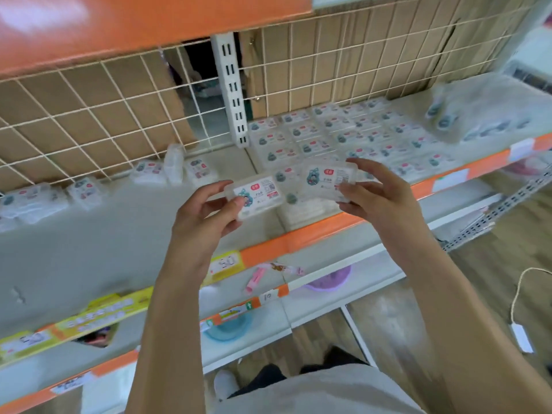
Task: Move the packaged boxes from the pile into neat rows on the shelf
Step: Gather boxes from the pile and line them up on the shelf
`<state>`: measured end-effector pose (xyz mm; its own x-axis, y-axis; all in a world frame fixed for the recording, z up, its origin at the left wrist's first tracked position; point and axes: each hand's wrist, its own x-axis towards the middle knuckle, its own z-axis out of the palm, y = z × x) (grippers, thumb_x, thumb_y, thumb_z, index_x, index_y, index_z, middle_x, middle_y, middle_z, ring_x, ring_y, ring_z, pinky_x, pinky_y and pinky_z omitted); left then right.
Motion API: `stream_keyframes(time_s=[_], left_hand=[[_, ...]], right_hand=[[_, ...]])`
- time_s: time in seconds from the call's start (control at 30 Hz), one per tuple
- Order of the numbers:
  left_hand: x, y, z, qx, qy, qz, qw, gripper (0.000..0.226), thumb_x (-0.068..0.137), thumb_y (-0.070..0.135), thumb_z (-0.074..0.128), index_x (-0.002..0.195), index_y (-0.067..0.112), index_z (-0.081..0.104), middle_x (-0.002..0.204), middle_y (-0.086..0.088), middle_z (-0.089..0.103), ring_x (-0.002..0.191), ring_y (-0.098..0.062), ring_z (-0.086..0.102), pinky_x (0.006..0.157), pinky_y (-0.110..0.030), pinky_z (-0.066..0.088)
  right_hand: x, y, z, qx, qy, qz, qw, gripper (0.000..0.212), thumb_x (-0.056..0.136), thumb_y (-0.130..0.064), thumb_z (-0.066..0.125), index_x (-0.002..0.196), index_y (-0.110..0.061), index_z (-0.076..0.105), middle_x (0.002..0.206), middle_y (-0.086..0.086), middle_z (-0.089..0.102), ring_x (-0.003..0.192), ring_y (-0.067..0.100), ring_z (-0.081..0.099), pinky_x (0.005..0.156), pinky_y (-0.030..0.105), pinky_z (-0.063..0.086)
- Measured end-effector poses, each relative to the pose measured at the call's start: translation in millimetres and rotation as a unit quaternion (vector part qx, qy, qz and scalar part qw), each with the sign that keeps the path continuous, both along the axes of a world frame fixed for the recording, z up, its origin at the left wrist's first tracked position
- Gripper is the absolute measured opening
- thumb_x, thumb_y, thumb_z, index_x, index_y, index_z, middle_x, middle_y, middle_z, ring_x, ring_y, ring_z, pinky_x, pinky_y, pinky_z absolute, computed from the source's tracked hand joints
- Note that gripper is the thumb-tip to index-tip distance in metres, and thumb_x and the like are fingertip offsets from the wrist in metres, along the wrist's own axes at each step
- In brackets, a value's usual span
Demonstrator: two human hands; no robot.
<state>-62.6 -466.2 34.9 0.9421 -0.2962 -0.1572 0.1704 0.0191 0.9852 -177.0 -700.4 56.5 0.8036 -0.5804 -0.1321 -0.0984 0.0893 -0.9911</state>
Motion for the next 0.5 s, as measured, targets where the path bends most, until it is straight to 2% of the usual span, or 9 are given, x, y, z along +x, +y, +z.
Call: stream_keyframes(time_s=[0.23,0.37,0.5], left_hand=[[-34.1,-87.5,1.5,-0.006,0.01,0.022,1.0,0.031,0.089,0.014,0.073,0.118,0.022,0.068,0.106,-0.005,0.076,0.105,-0.014,0.071,0.08,-0.025,0.057],[-38.1,-114.5,3.9,0.016,0.01,0.019,1.0,0.029,0.089,0.015,0.074,0.116,0.024,0.068,0.104,-0.004,0.077,0.102,-0.012,0.071,0.078,-0.021,0.057],[-26.1,-139.8,8.2,0.027,0.011,0.024,0.999,0.03,0.089,0.016,0.074,0.117,0.022,0.068,0.104,-0.004,0.077,0.103,-0.015,0.071,0.084,-0.028,0.058]], right_hand=[[-16.6,-97.7,0.6,-0.003,0.005,0.012,1.0,0.035,0.089,-0.01,0.072,0.121,-0.026,0.069,0.087,0.009,0.074,0.081,0.02,0.071,0.091,0.038,0.059],[-19.3,-129.0,-5.1,0.016,0.007,0.006,1.0,0.037,0.089,-0.011,0.072,0.123,-0.025,0.068,0.094,0.011,0.076,0.084,0.019,0.072,0.09,0.038,0.059],[-17.9,-148.4,-9.7,0.018,0.013,-0.006,1.0,0.036,0.089,-0.011,0.072,0.121,-0.028,0.07,0.096,0.014,0.075,0.087,0.022,0.072,0.092,0.04,0.059]])
